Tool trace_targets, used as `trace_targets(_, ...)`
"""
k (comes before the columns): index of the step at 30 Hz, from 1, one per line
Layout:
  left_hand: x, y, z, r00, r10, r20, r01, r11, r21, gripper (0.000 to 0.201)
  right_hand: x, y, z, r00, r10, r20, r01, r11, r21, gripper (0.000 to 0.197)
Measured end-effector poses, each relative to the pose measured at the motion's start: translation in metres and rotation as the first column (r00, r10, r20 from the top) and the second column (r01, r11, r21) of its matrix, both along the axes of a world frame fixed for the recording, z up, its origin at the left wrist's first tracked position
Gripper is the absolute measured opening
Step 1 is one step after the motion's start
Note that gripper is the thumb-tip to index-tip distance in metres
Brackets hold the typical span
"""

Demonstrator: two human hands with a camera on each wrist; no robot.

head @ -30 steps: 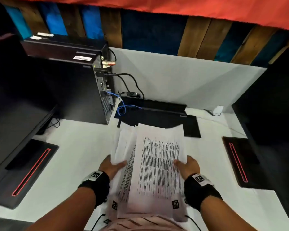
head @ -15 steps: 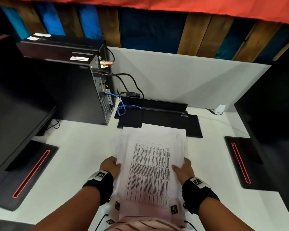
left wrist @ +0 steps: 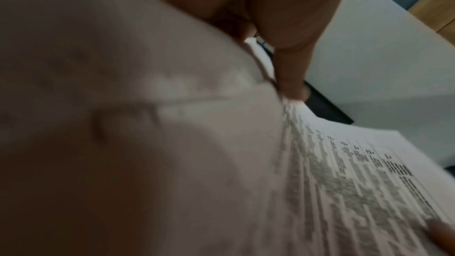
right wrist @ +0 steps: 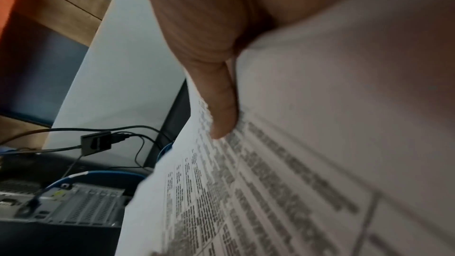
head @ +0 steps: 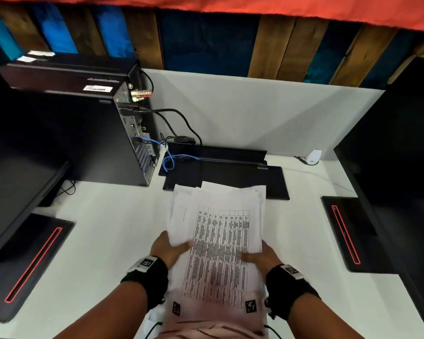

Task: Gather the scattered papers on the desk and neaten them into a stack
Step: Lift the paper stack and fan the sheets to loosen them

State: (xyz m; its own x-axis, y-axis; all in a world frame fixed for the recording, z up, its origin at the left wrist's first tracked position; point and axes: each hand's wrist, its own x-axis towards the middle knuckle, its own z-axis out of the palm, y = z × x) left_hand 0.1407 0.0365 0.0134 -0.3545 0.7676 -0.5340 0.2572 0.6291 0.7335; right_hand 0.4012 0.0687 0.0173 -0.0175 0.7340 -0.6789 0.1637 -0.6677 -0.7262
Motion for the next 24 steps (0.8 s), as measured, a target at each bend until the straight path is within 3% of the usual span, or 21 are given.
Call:
trace_targets(2, 0.005, -0.001, 0.007, 0.995, 0.012, 0.099, -0.018, 0.998, 0.062, 0.051, -0.004, -0.001, 0.006, 0.997, -0.019, -0.069, 0.021, 0.999, 0.025, 0.057)
trace_targets(6, -0.002, -0.004, 0.036, 0.897, 0.118, 0.426, -0.211, 0.961, 0.180, 0.048, 0.009, 0.001, 0.033, 0.973, -0.073, -0.220, 0.096, 0.991, 0.096, 0.103)
trace_targets(8, -0.005, -0.003, 0.059, 0.847, 0.076, 0.527, -0.239, 0.939, 0.249, 0.052, 0.014, 0.003, 0.059, 0.957, -0.064, -0.281, 0.112, 0.981, 0.159, 0.104)
trace_targets(9, -0.007, -0.001, 0.073, 0.839, 0.045, 0.542, -0.233, 0.930, 0.283, 0.056, 0.014, 0.003, 0.079, 0.959, -0.042, -0.281, 0.099, 0.976, 0.193, 0.096)
trace_targets(12, -0.011, 0.005, 0.111, 0.882, -0.012, 0.470, -0.199, 0.896, 0.396, 0.049, 0.006, 0.001, 0.136, 0.977, -0.067, -0.204, 0.130, 0.942, 0.311, 0.032)
trace_targets(14, -0.015, 0.008, 0.130, 0.920, -0.025, 0.391, -0.177, 0.864, 0.471, 0.040, -0.003, -0.003, 0.179, 0.980, -0.104, -0.170, 0.164, 0.905, 0.394, 0.041)
trace_targets(18, -0.017, 0.012, 0.137, 0.915, -0.108, 0.389, -0.138, 0.822, 0.553, 0.045, 0.012, 0.011, 0.149, 0.994, -0.036, -0.099, 0.083, 0.846, 0.527, 0.041)
trace_targets(20, -0.015, 0.014, 0.135, 0.914, -0.132, 0.383, -0.111, 0.828, 0.549, 0.051, 0.010, 0.012, 0.144, 0.990, 0.002, -0.144, 0.080, 0.821, 0.565, 0.053)
trace_targets(24, -0.014, 0.021, 0.134, 0.899, -0.143, 0.414, -0.130, 0.816, 0.564, 0.049, 0.004, 0.018, 0.153, 0.980, 0.027, -0.199, 0.100, 0.793, 0.601, 0.057)
